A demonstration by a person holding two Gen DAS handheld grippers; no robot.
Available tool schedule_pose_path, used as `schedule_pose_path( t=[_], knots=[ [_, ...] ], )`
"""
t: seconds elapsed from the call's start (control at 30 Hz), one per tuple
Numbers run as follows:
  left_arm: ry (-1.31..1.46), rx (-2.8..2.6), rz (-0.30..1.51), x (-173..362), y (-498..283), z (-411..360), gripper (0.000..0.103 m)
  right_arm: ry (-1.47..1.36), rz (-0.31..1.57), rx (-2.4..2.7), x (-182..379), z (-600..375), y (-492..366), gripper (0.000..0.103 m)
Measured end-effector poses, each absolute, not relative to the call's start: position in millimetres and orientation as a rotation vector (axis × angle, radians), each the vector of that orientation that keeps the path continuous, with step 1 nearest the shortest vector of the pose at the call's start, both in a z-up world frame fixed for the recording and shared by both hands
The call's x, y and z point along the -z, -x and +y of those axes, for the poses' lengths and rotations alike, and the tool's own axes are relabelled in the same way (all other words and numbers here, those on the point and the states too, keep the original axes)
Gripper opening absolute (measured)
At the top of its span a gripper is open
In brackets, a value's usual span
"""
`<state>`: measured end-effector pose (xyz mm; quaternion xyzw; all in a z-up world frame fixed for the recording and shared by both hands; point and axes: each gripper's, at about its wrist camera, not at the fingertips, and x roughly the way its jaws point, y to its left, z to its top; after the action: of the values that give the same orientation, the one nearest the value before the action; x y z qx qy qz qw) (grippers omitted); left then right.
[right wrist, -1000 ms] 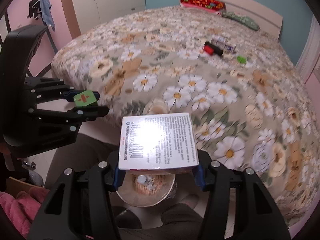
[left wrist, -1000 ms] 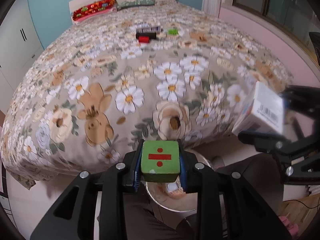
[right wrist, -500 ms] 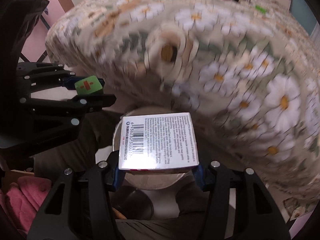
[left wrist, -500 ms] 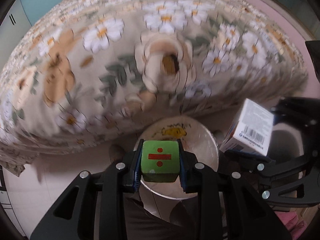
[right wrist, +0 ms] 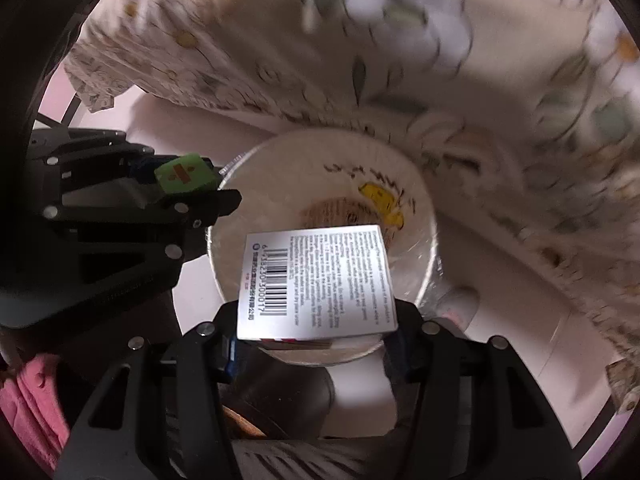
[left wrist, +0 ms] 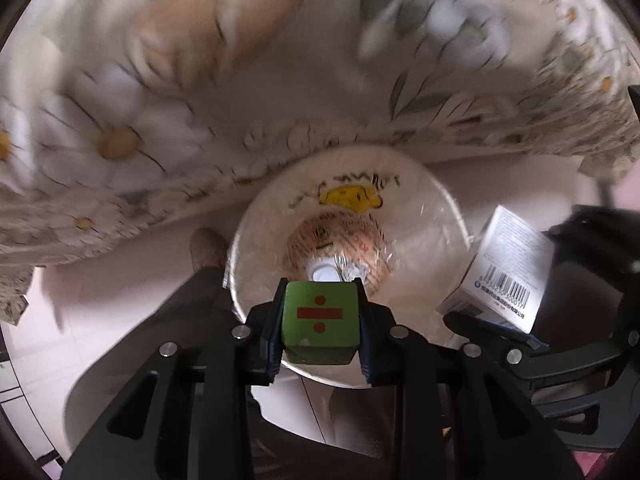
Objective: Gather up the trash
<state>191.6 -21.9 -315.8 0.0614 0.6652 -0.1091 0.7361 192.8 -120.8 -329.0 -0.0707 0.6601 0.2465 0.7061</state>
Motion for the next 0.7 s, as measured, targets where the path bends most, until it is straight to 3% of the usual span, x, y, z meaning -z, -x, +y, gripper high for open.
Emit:
schedule_pose_path(
  t=[0.7],
  knots=[
    [0.009,0.201,1.675,423,-218,-19,0.032,0.159,1.665,-0.487,436,-105,-197,0.056]
  ],
)
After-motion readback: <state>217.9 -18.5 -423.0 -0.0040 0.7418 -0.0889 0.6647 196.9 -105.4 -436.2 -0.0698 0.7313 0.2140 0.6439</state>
